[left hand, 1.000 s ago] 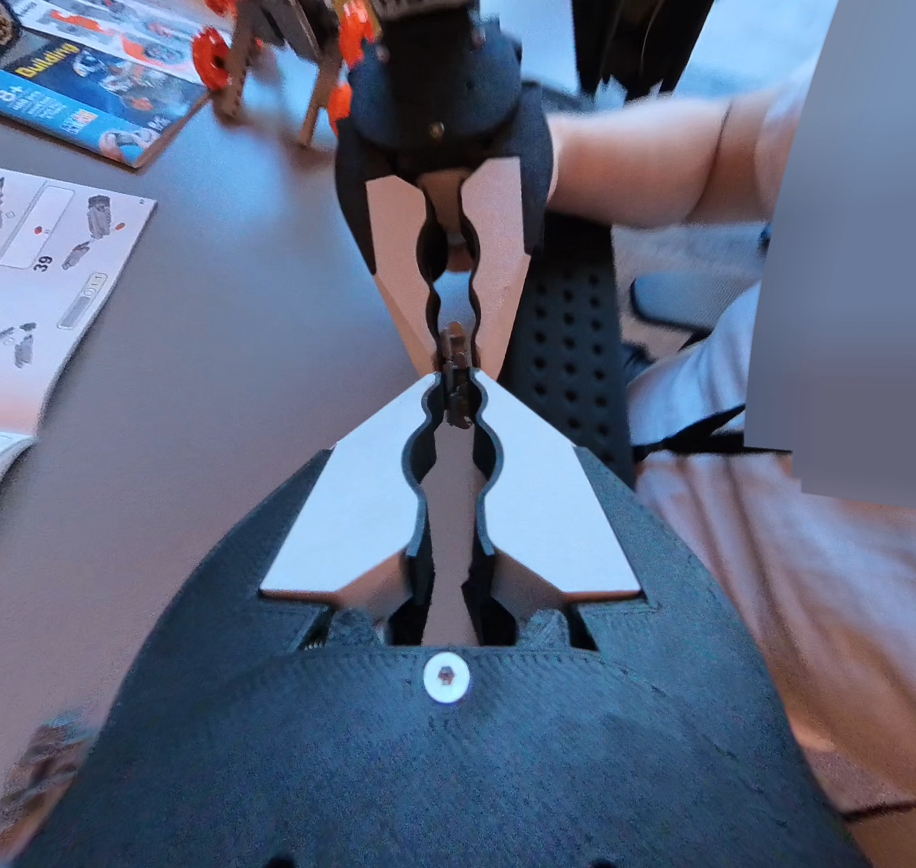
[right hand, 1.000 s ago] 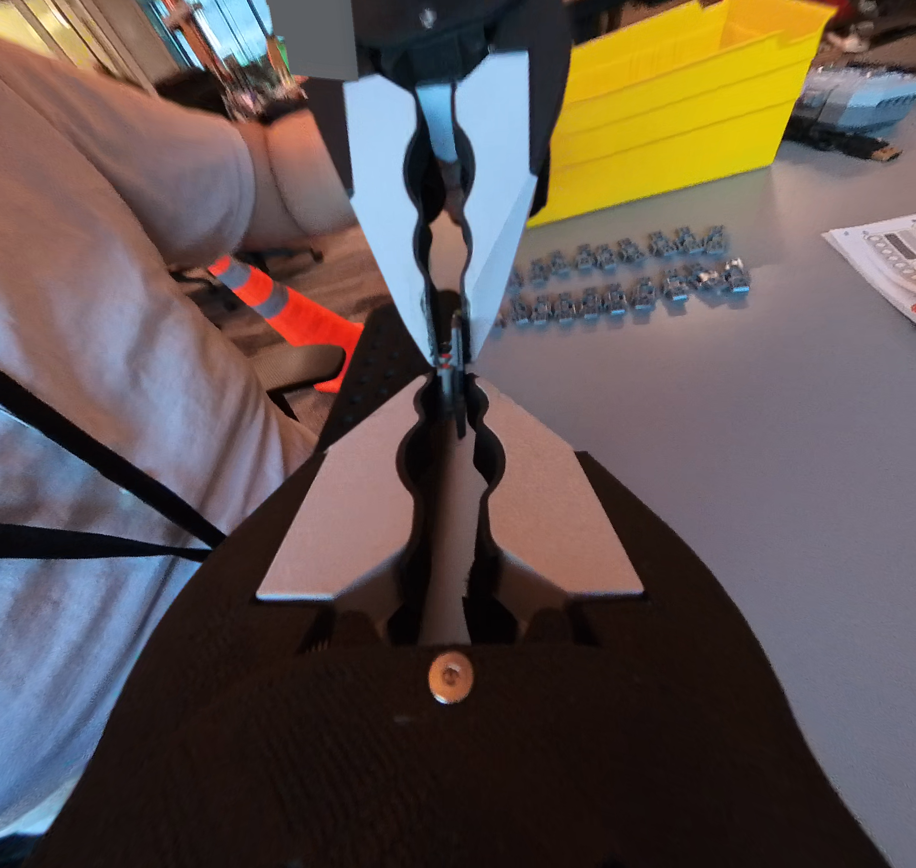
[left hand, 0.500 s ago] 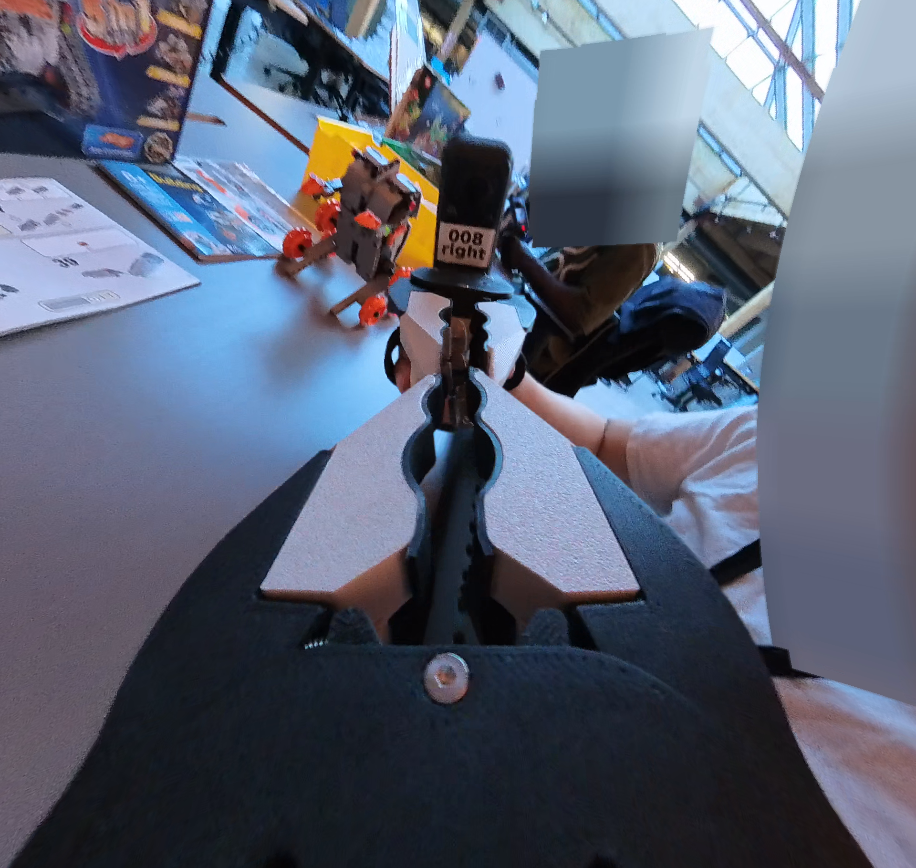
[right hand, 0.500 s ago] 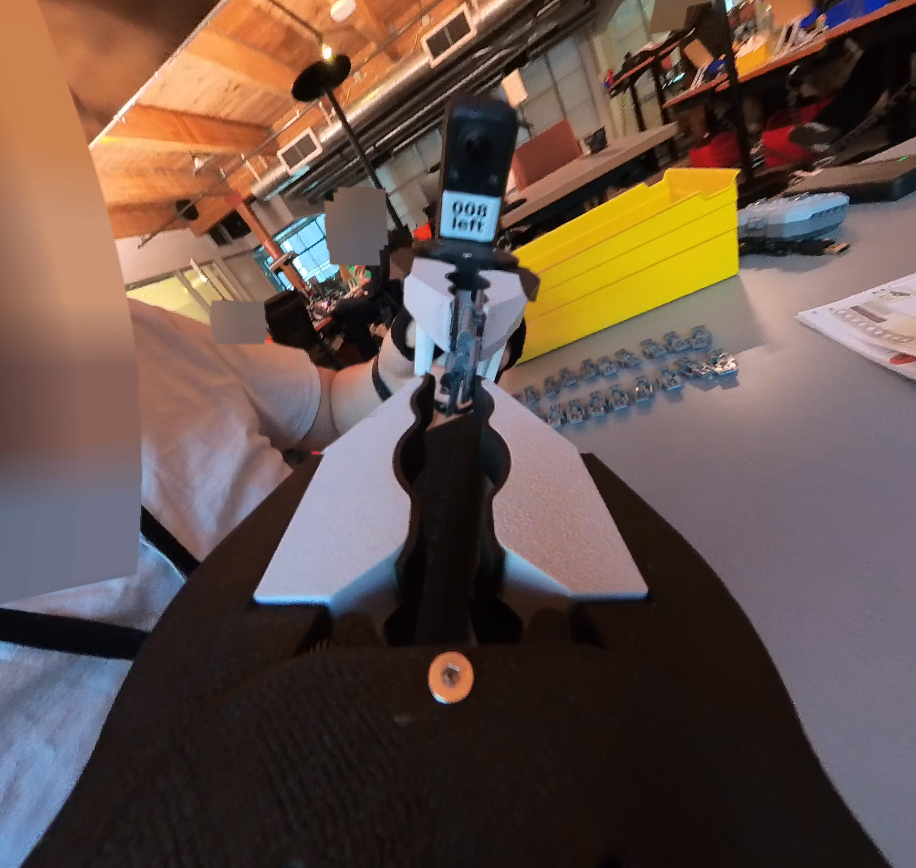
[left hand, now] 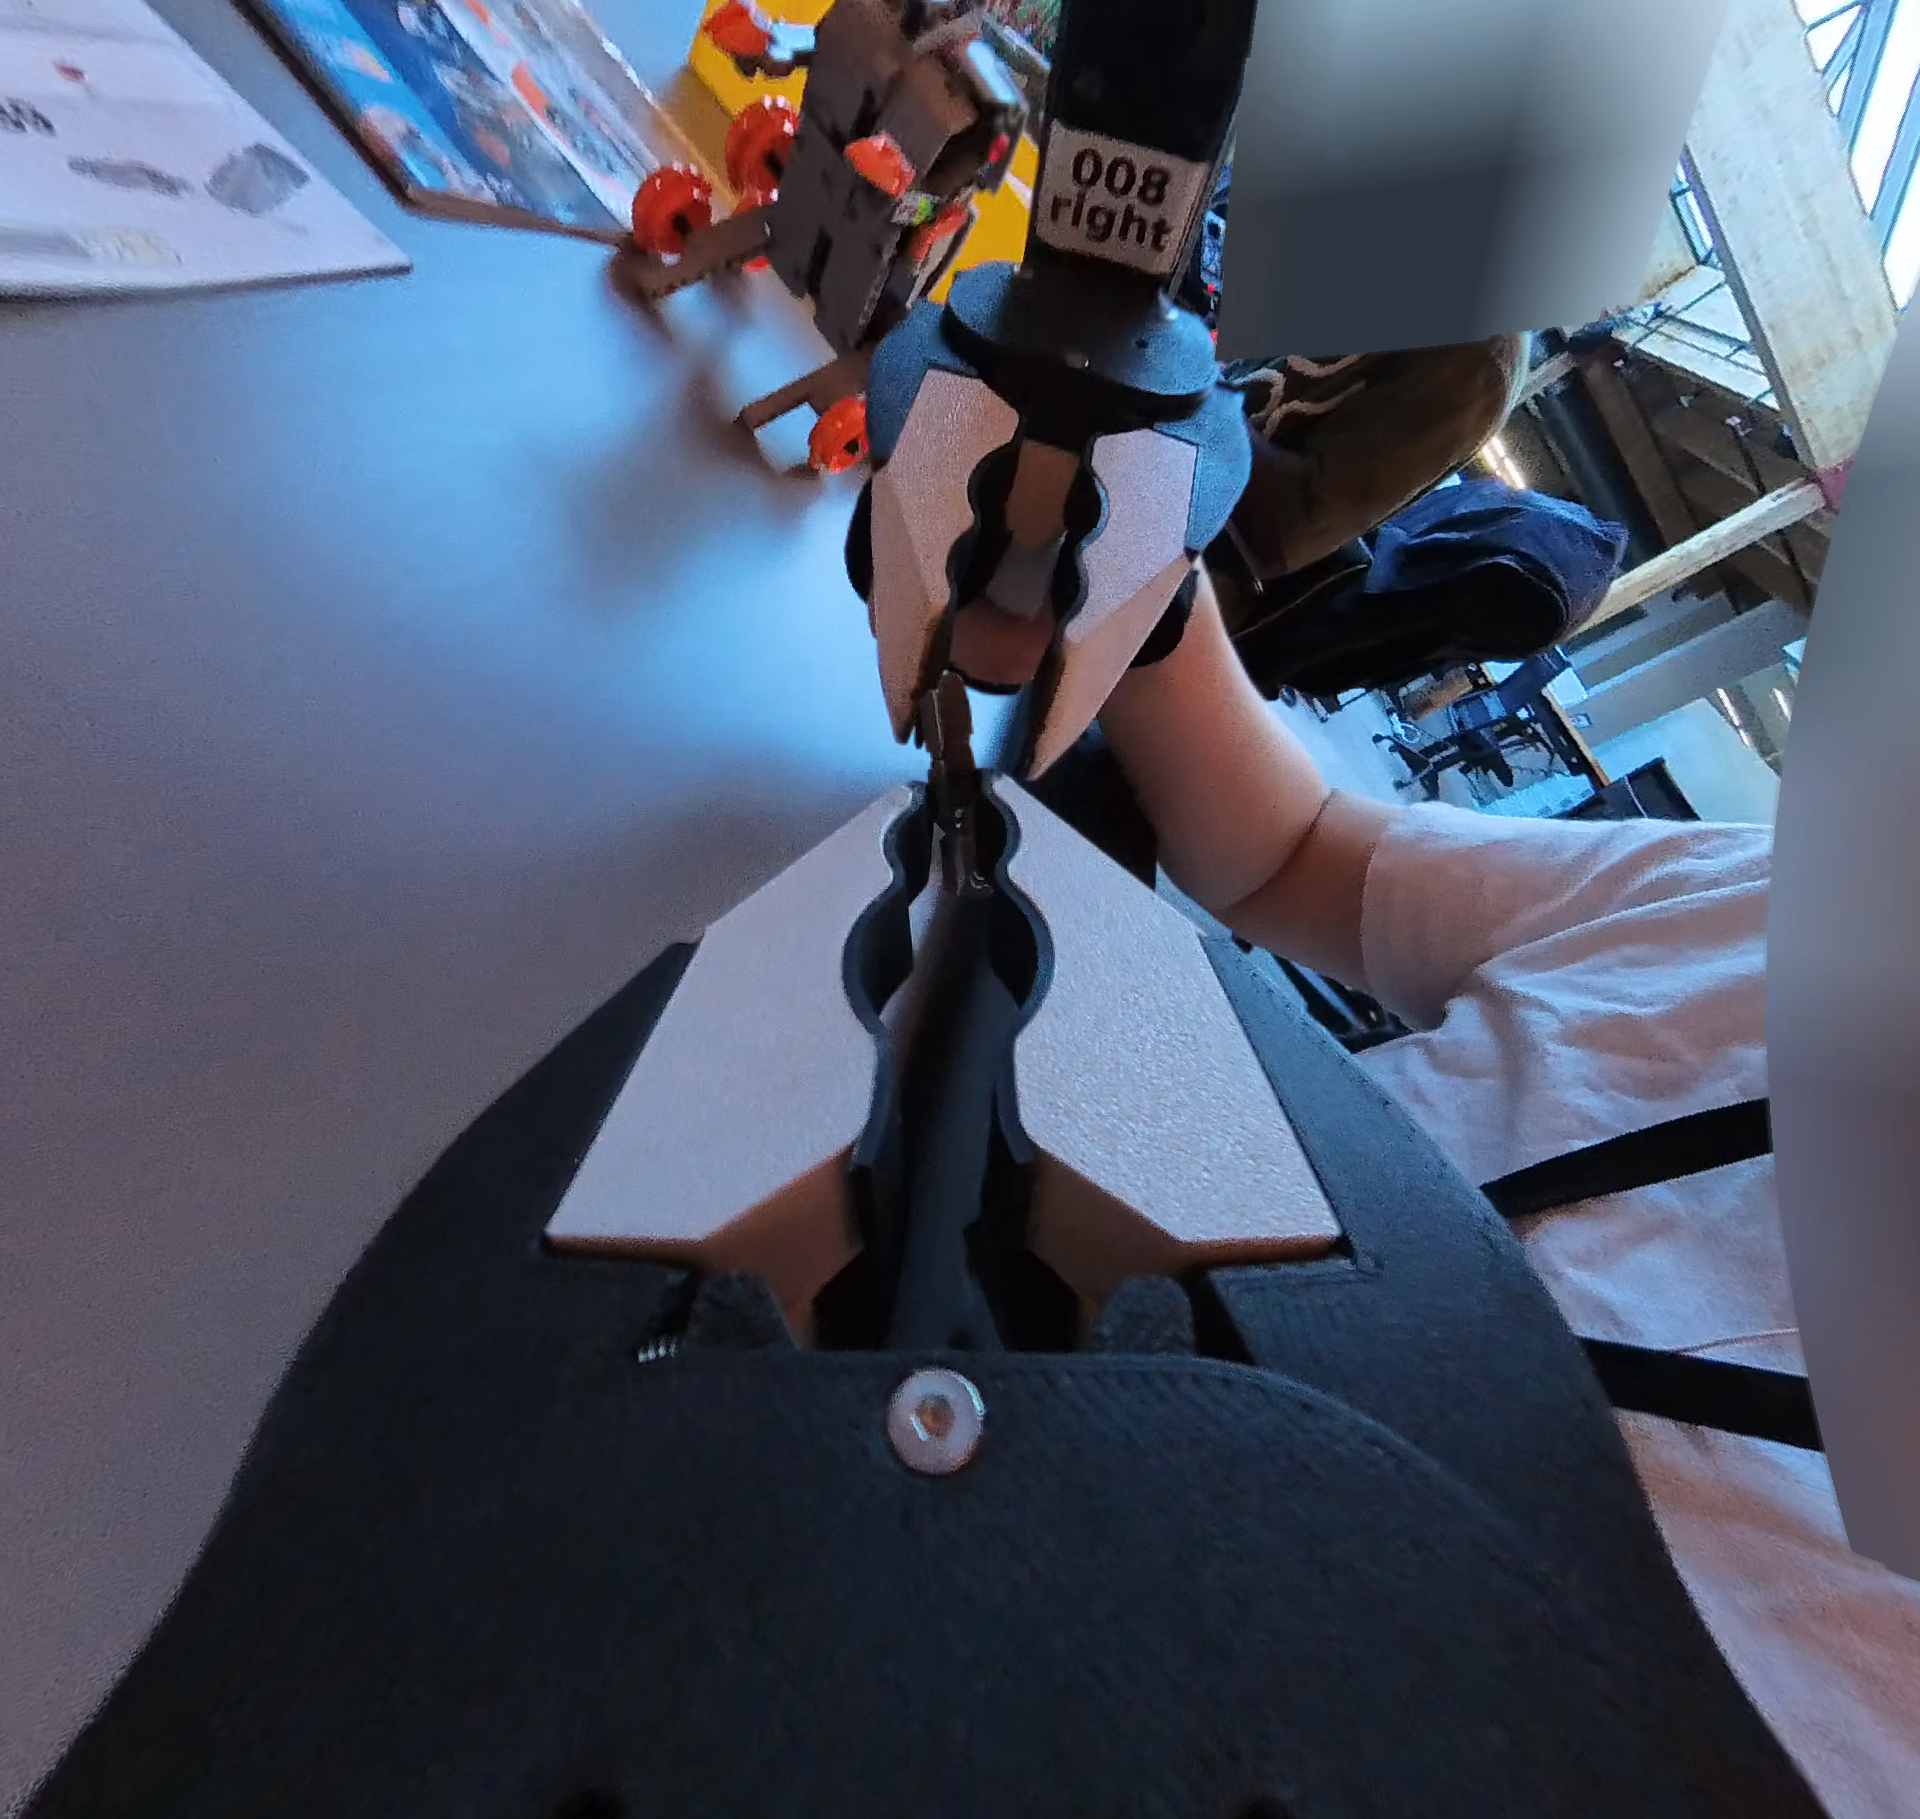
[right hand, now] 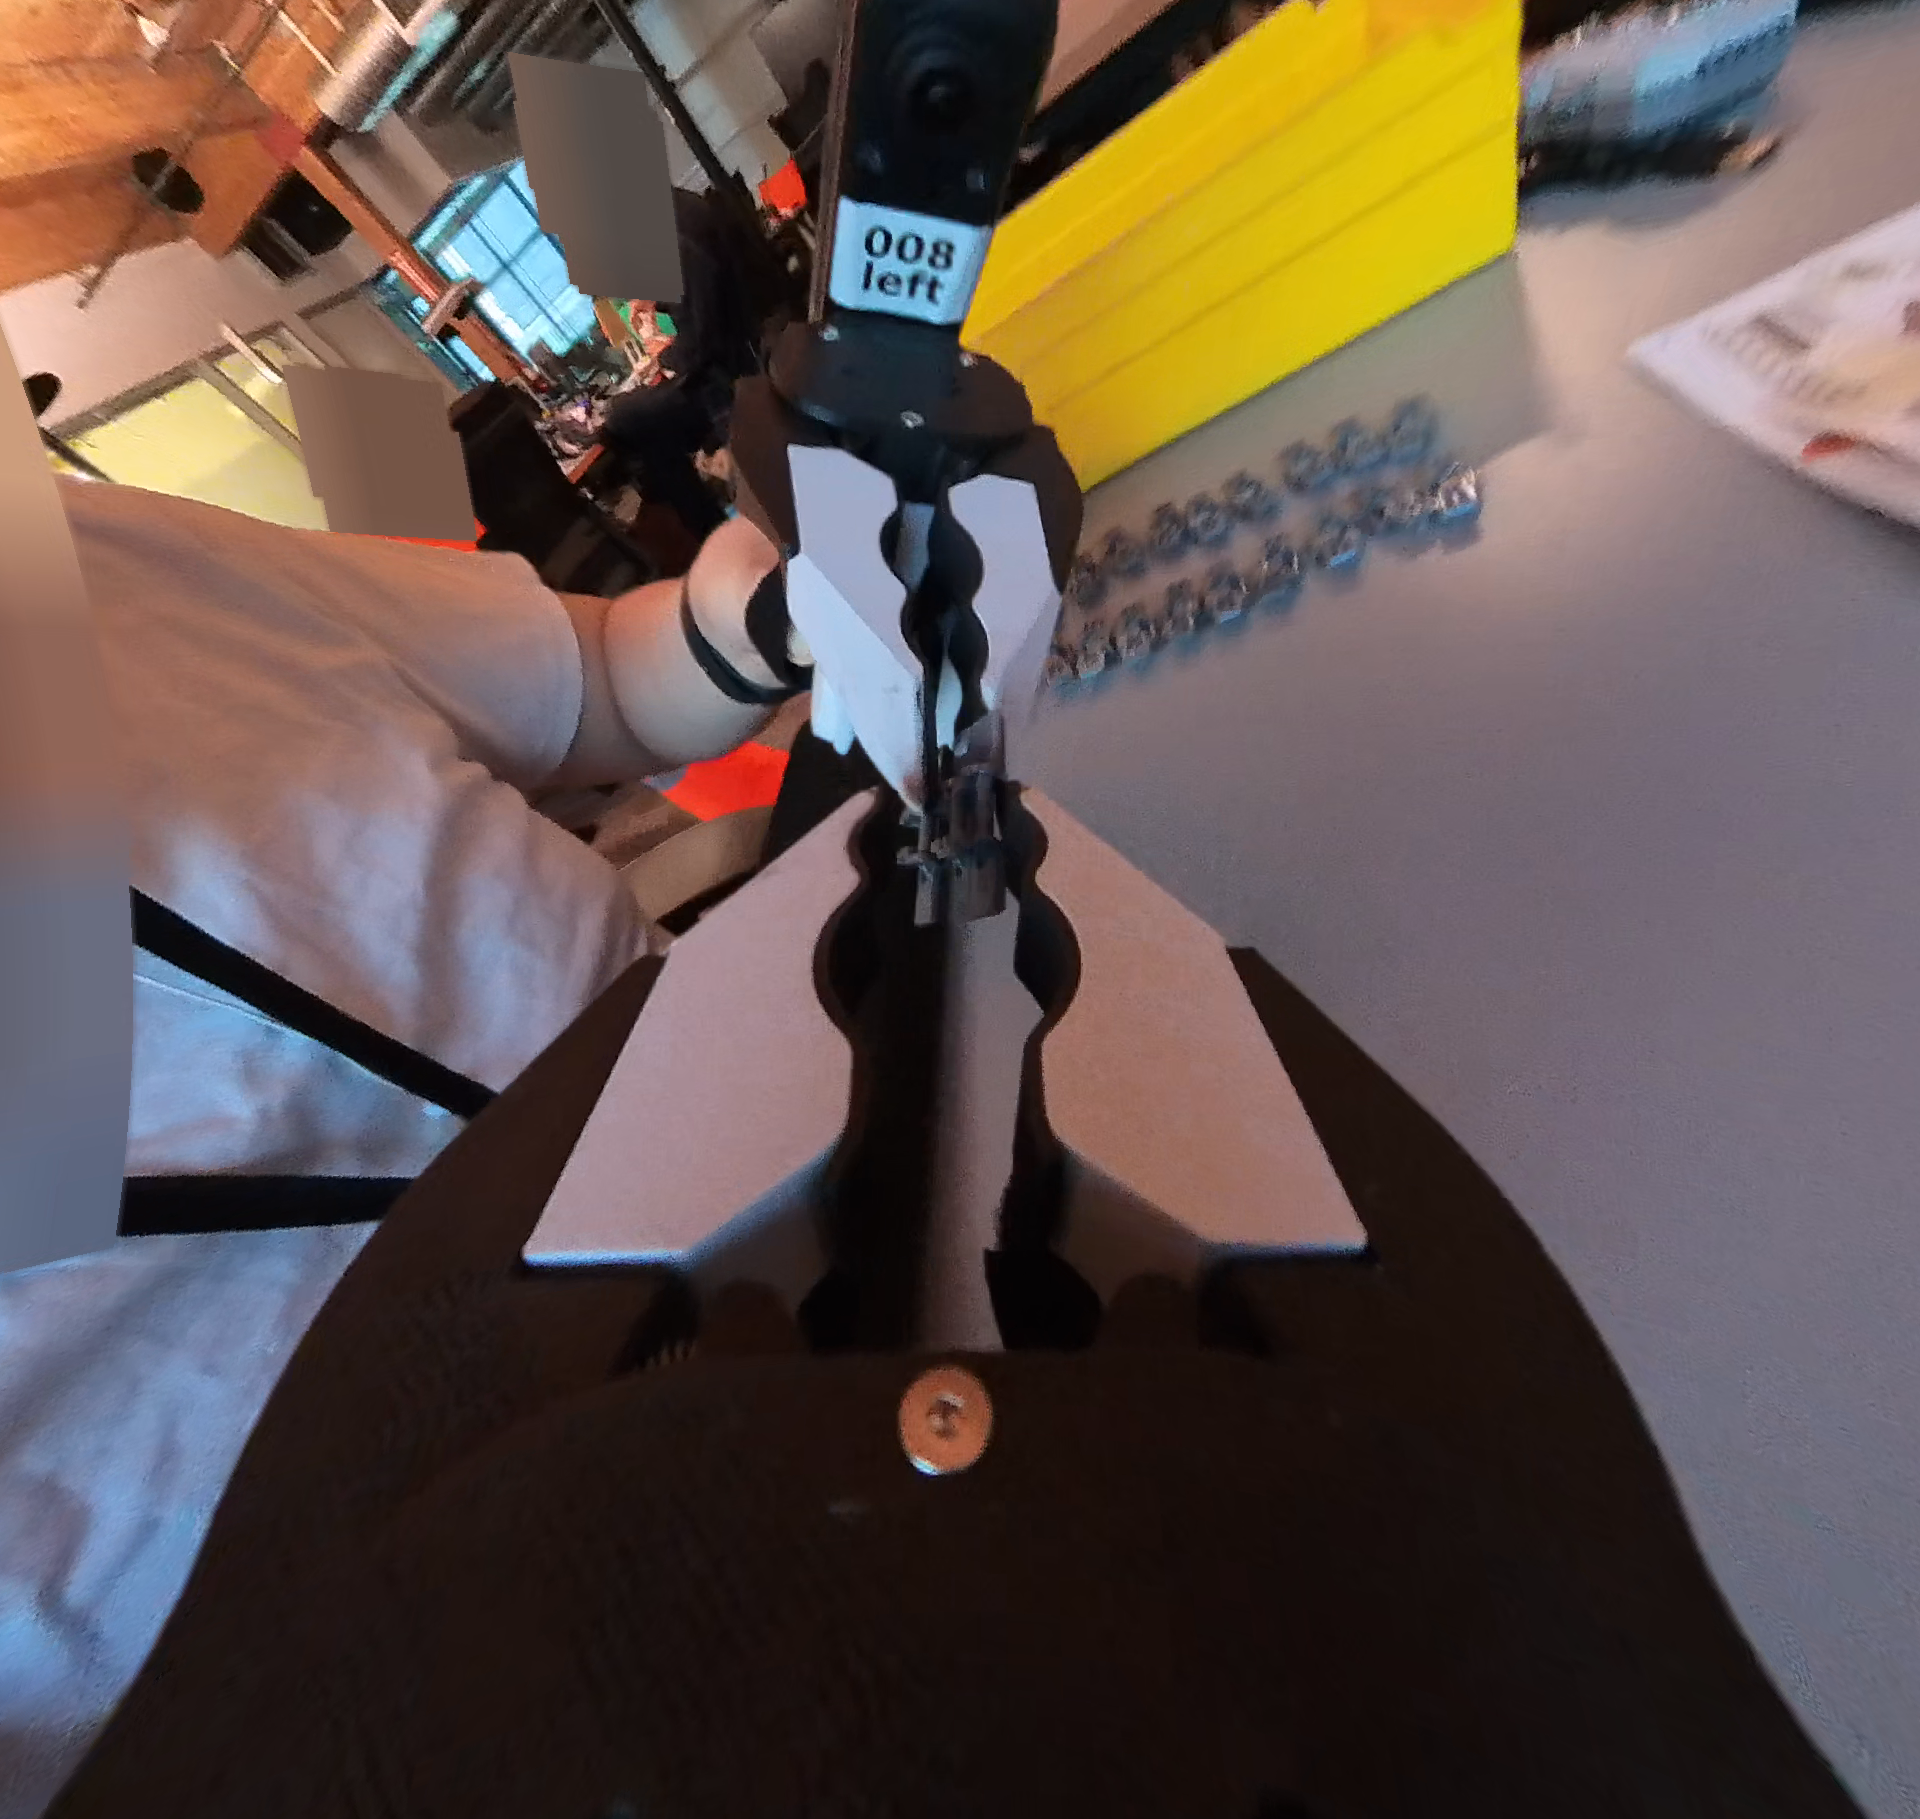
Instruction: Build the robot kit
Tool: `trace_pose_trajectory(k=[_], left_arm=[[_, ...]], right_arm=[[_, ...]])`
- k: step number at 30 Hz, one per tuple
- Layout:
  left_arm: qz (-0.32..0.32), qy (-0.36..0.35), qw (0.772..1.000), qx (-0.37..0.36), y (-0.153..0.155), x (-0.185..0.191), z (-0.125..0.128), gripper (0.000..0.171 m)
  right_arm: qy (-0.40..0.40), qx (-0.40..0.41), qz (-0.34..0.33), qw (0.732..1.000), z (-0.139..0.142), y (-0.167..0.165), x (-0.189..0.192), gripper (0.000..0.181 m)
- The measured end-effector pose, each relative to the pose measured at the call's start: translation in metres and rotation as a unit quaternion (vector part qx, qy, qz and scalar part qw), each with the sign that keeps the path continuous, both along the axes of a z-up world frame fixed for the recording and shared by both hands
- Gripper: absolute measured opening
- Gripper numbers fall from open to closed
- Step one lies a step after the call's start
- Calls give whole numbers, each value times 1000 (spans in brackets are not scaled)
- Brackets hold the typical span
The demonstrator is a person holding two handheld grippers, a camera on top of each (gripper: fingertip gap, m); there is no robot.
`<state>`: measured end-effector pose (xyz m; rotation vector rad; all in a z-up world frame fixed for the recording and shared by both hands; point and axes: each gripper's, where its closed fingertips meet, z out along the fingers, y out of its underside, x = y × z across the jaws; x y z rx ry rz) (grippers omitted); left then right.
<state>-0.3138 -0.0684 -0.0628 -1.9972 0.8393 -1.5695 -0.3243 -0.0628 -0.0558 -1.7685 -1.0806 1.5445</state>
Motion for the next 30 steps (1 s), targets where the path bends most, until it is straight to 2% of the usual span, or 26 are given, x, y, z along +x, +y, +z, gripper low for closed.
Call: trace_pose_trajectory(k=[5, 12, 20, 26, 30], left_arm=[[-18, 32, 999, -4, -3, 3, -14, 7], [-31, 47, 998, -18, -6, 4, -21, 6], [-29, 9, 998, -53, -7, 3, -15, 6], [-26, 17, 998, -46, -6, 1, -15, 6], [-28, 31, 999, -29, -6, 2, -17, 6]], right_arm=[[-46, -9, 19, 999, -18, -3, 1, 16], [-57, -38, 42, 997, -26, -8, 2, 18], [-54, -44, 40, 997, -29, -7, 4, 22], [-54, -45, 44, 997, -29, -10, 1, 24], [-51, -63, 53, 995, -30, -13, -3, 14]])
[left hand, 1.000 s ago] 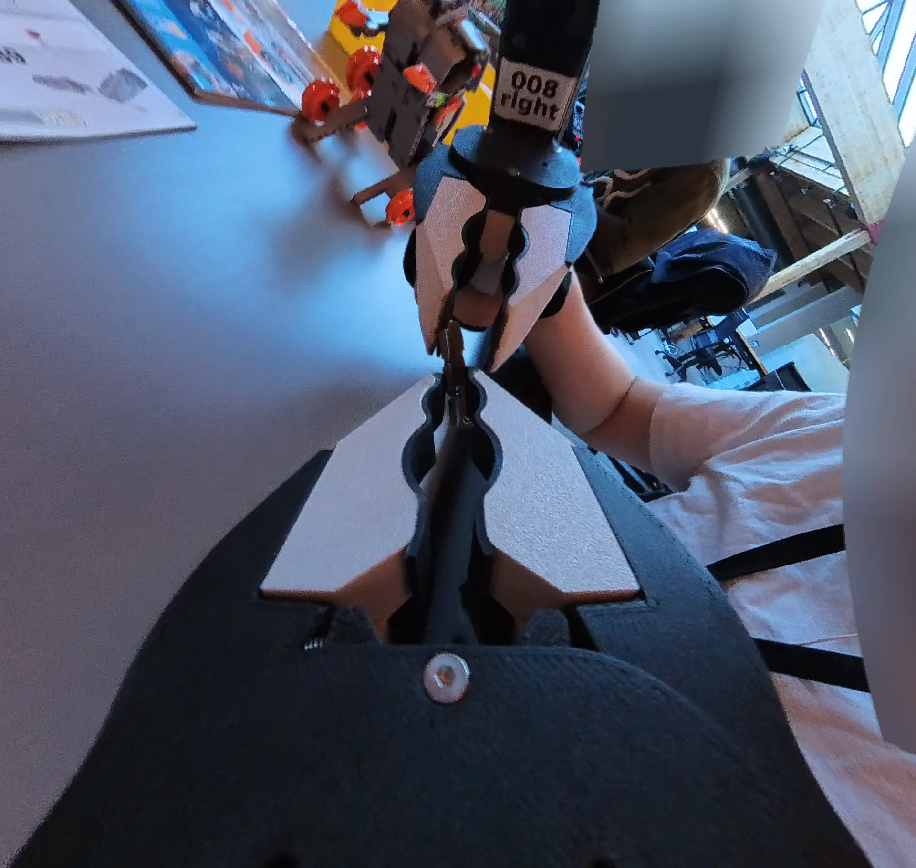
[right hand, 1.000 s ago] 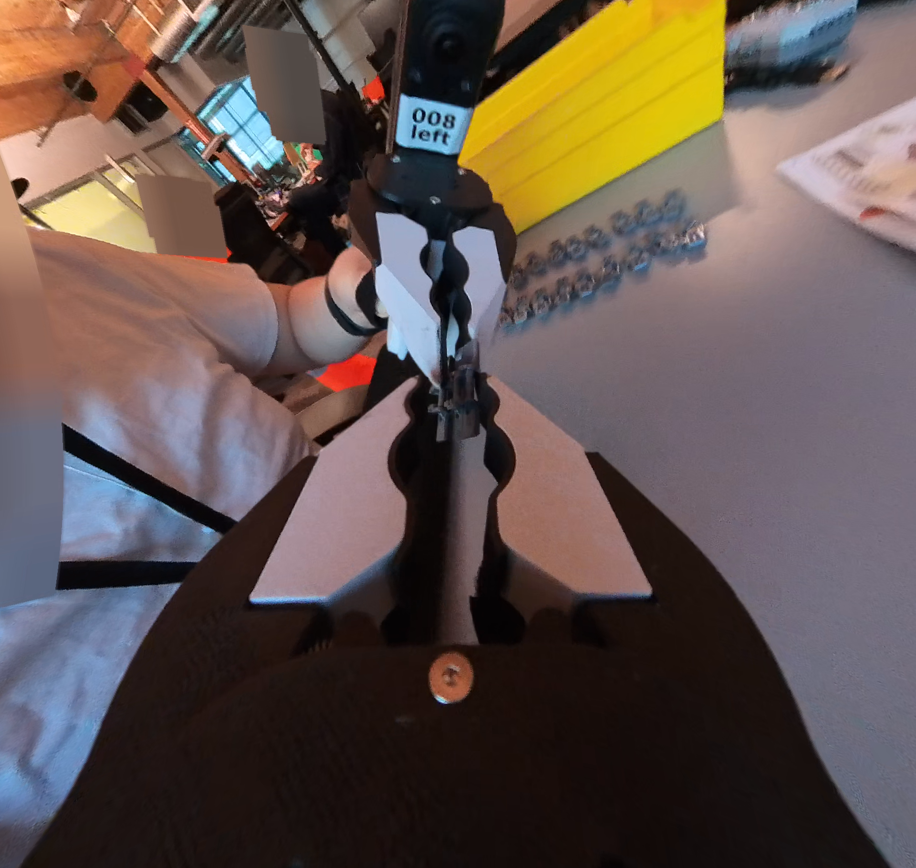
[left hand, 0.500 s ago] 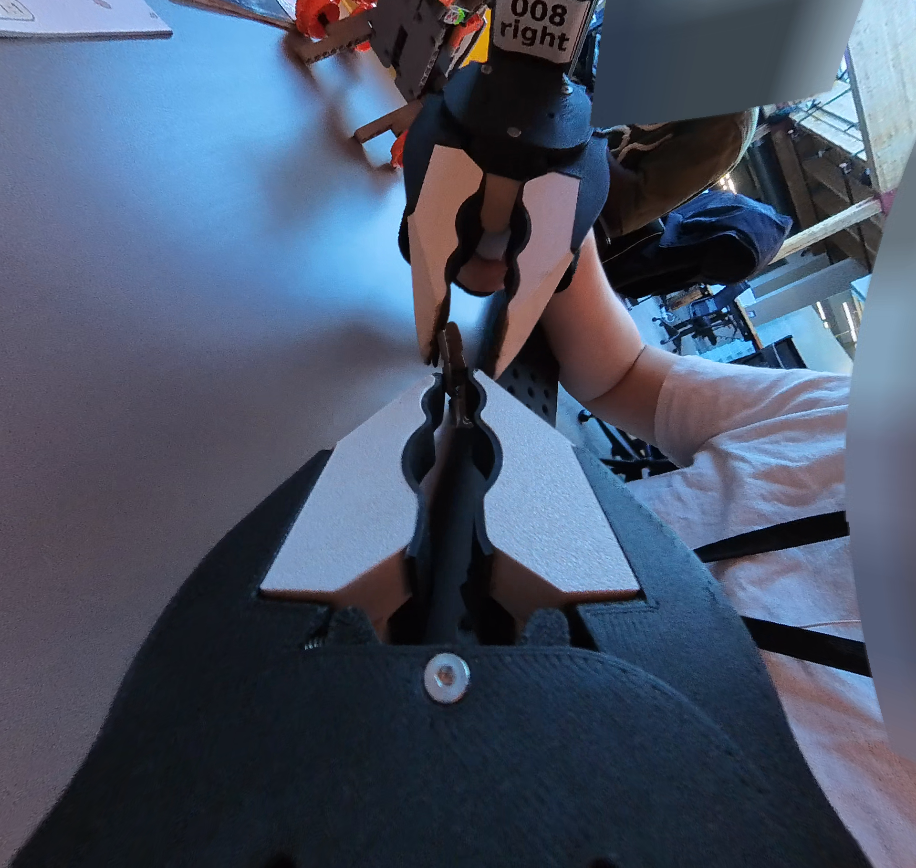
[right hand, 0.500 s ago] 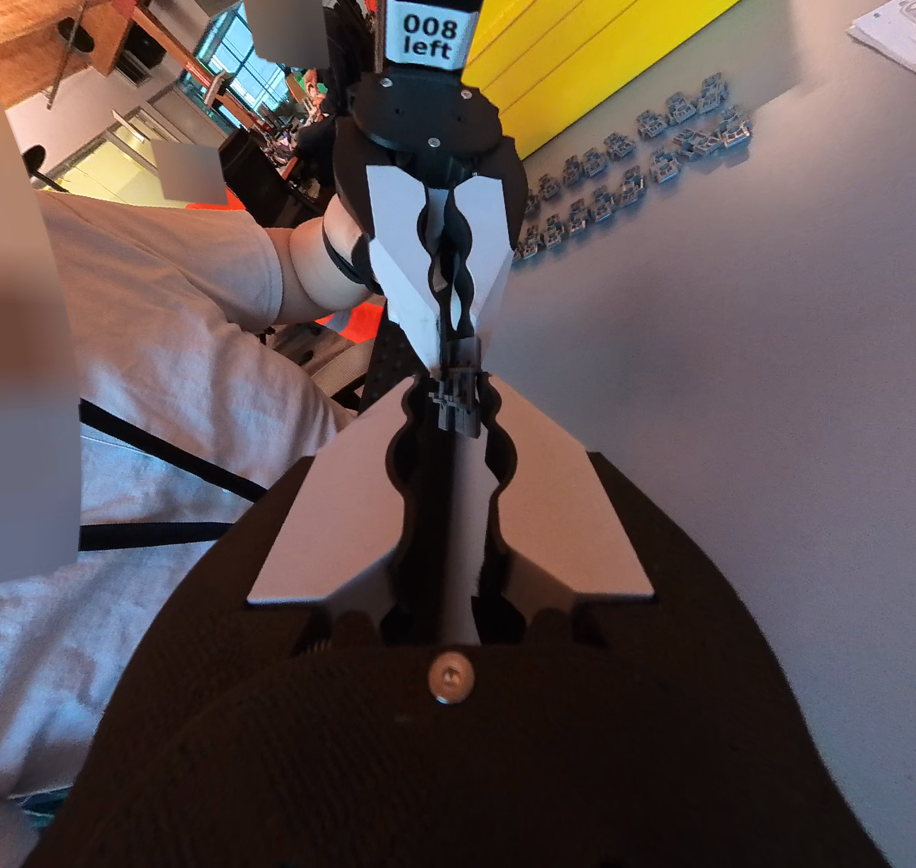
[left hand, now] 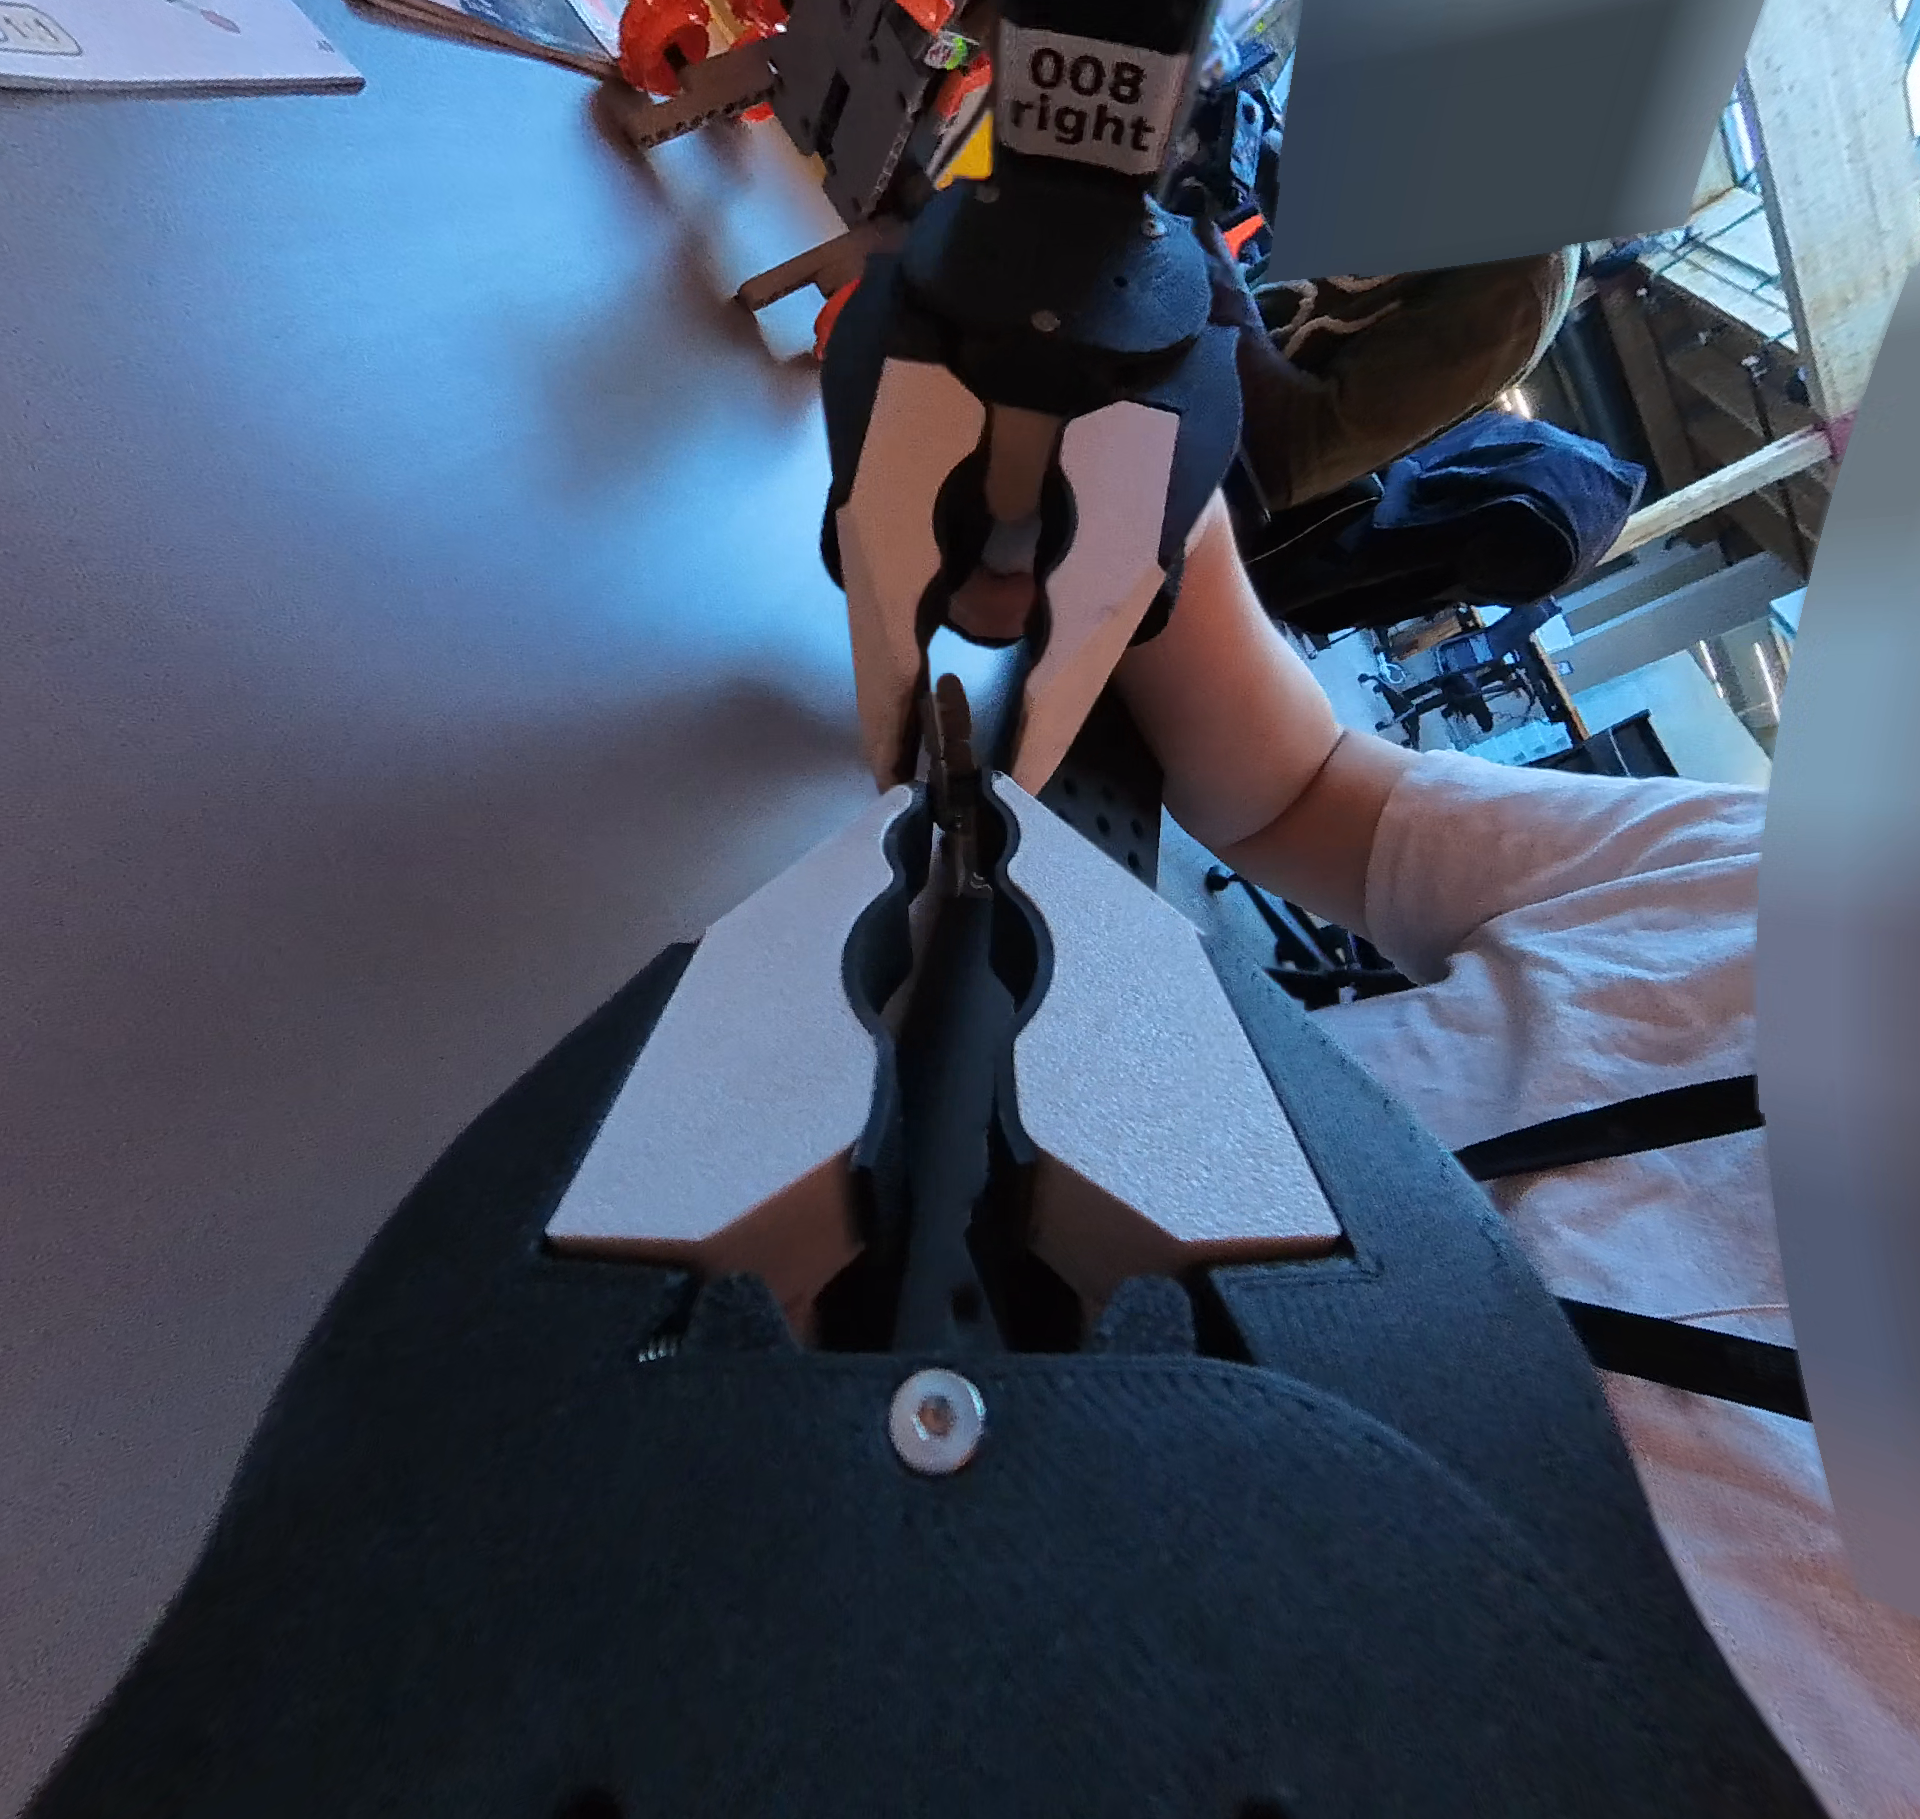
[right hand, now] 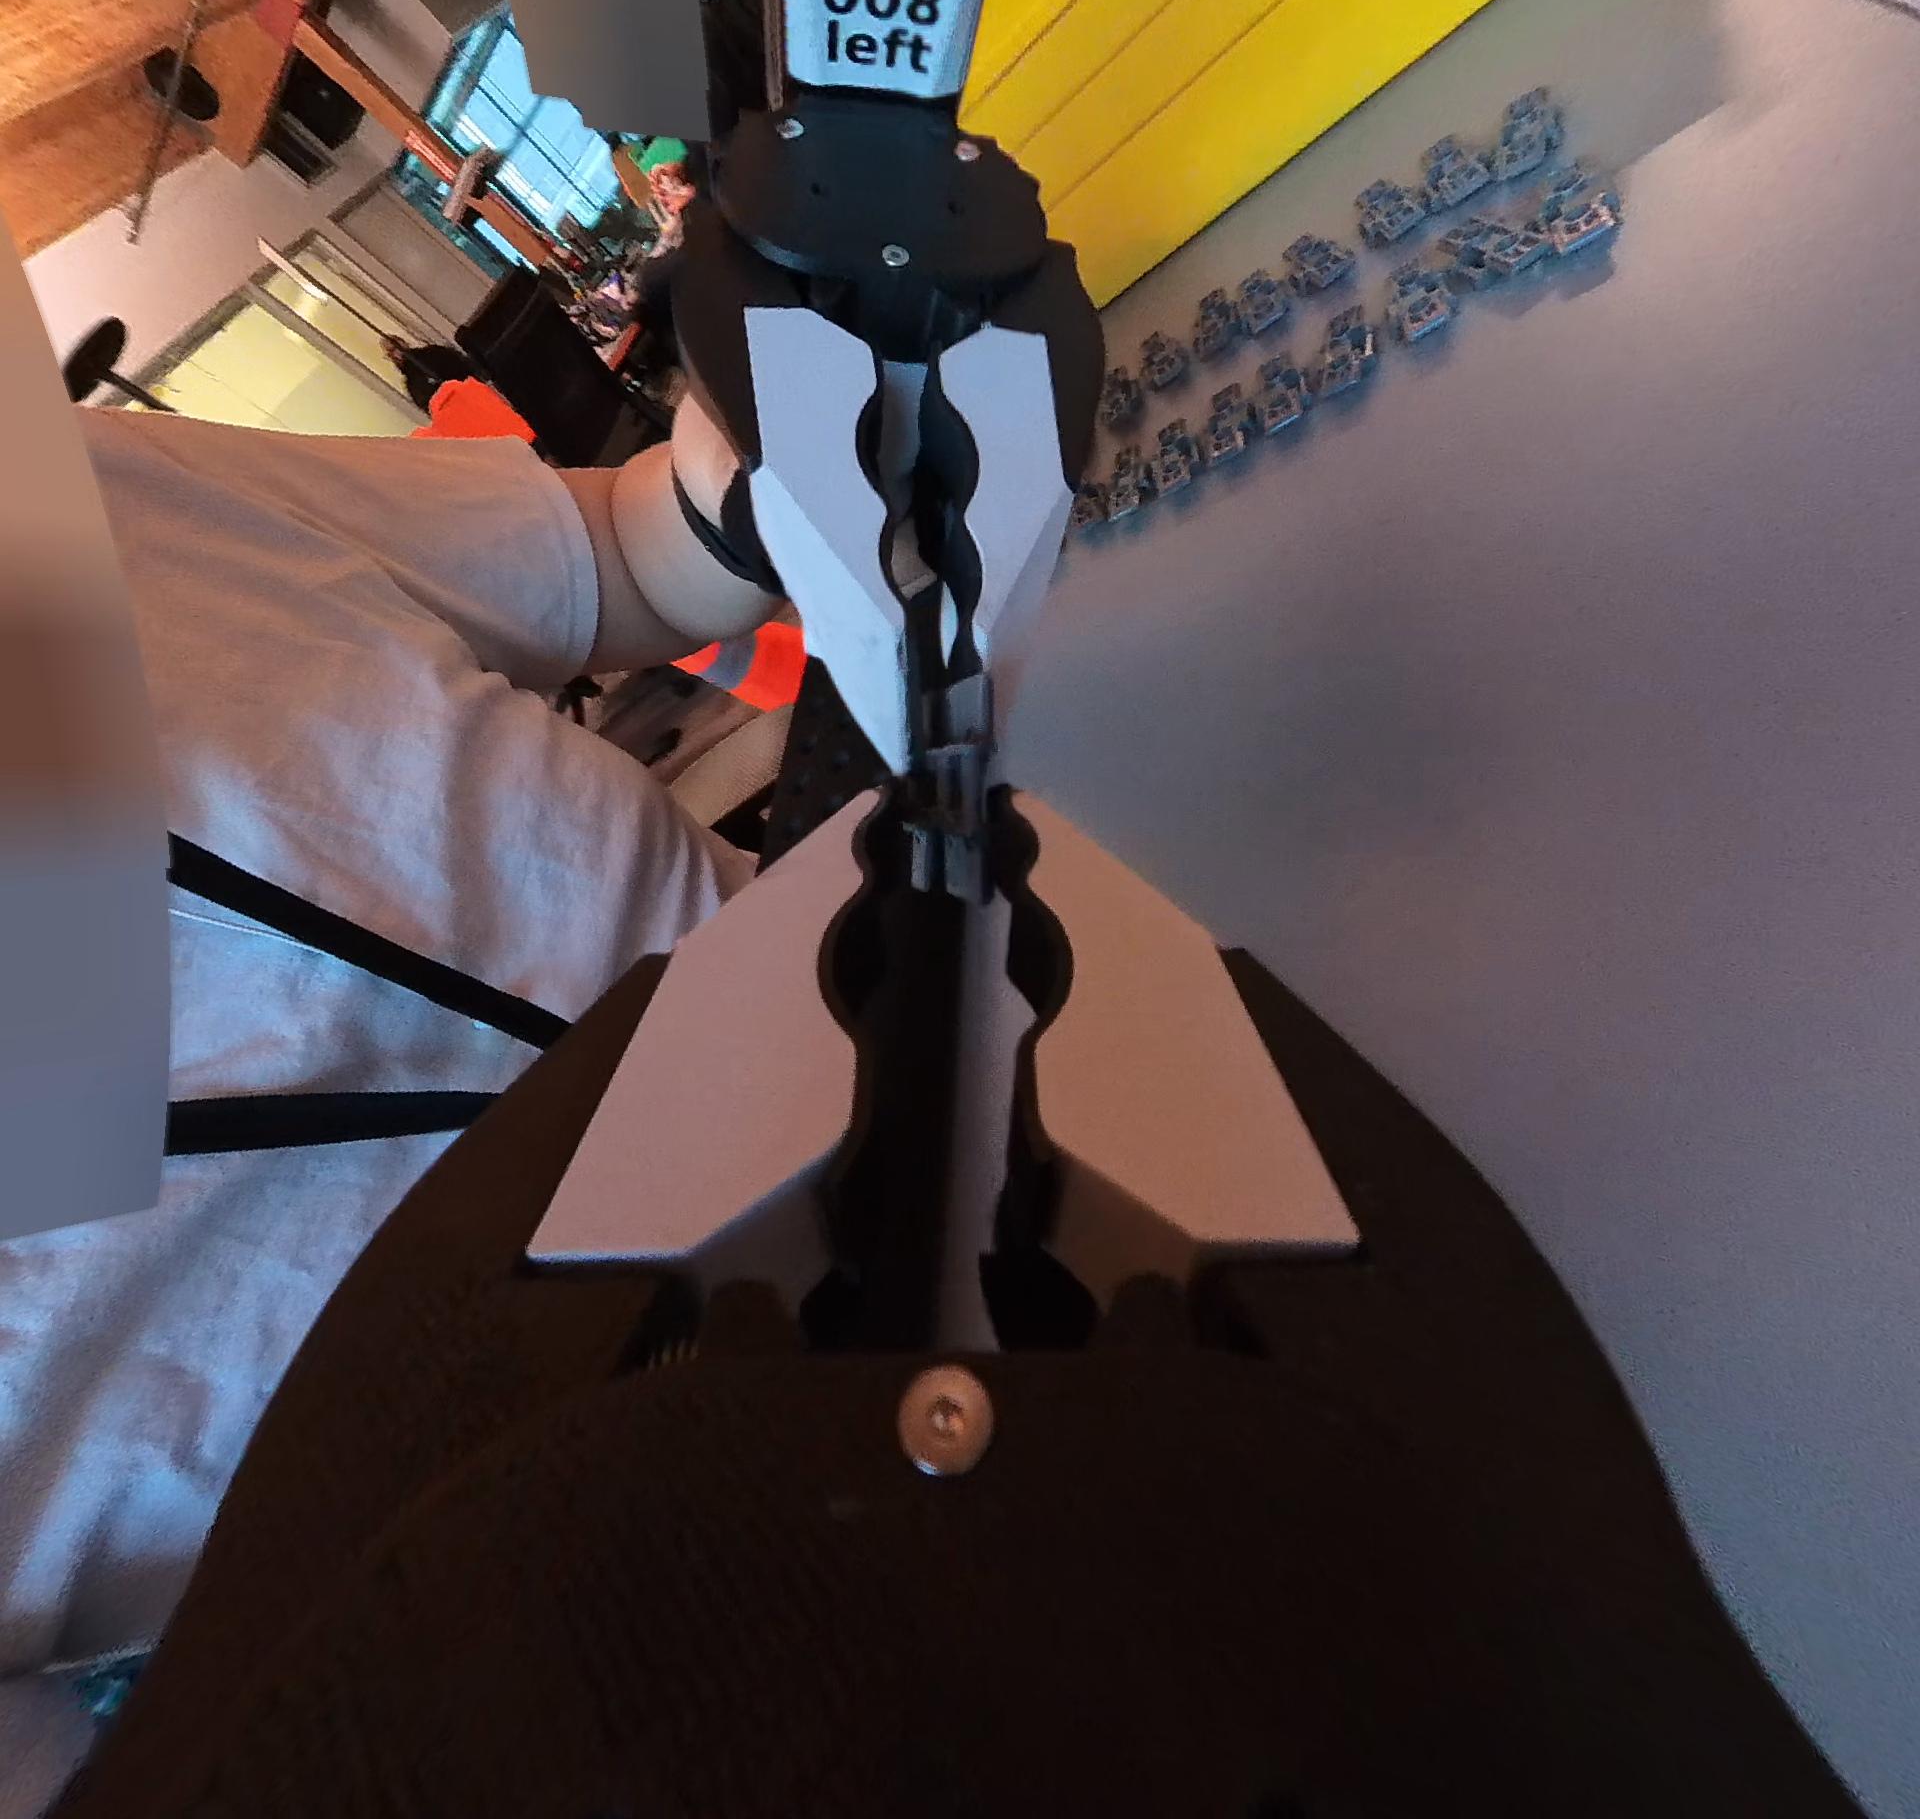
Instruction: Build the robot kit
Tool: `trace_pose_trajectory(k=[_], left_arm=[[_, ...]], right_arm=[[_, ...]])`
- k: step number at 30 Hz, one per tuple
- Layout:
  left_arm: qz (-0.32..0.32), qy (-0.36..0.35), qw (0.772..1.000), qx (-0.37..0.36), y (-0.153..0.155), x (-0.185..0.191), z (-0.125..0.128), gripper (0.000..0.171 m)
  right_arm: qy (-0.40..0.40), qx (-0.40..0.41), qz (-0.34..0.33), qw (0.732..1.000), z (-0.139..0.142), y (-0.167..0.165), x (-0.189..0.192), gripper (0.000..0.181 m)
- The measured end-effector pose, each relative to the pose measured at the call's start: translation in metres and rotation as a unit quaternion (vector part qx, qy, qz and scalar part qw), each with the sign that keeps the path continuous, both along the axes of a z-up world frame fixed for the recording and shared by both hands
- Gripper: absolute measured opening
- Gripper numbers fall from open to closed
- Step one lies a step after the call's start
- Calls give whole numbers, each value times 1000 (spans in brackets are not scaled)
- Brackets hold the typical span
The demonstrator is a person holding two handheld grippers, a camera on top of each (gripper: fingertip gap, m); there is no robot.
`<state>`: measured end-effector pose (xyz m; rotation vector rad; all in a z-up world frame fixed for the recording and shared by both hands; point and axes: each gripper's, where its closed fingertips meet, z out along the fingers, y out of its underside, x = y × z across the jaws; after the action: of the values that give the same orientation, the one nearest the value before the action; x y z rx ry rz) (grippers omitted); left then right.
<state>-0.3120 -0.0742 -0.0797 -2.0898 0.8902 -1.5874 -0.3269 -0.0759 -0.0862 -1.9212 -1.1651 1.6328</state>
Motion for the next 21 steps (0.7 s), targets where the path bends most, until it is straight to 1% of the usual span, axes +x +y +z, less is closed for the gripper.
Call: trace_pose_trajectory(k=[6, 8, 12, 16, 18, 21], left_arm=[[-16, 14, 1000, 8, -4, 1, -3, 7], [-17, 4, 1000, 0, -4, 1, 0, 6], [-16, -20, 1000, 11, -2, 0, 10, 9], [13, -63, 998, 26, 6, -9, 25, 22], [28, -81, 996, 32, 6, -15, 28, 24], [30, -112, 992, 57, -6, -14, 34, 21]], right_arm=[[6, -31, 16, 999, -2, -6, 0, 8], [13, -38, 16, 999, 0, -7, -1, 7], [29, -29, 7, 999, 7, -5, -1, 6], [42, 9, -14, 999, 13, 0, -1, 6], [71, 37, -17, 997, 25, -1, -2, 6], [98, 109, -37, 989, 41, 2, -3, 6]])
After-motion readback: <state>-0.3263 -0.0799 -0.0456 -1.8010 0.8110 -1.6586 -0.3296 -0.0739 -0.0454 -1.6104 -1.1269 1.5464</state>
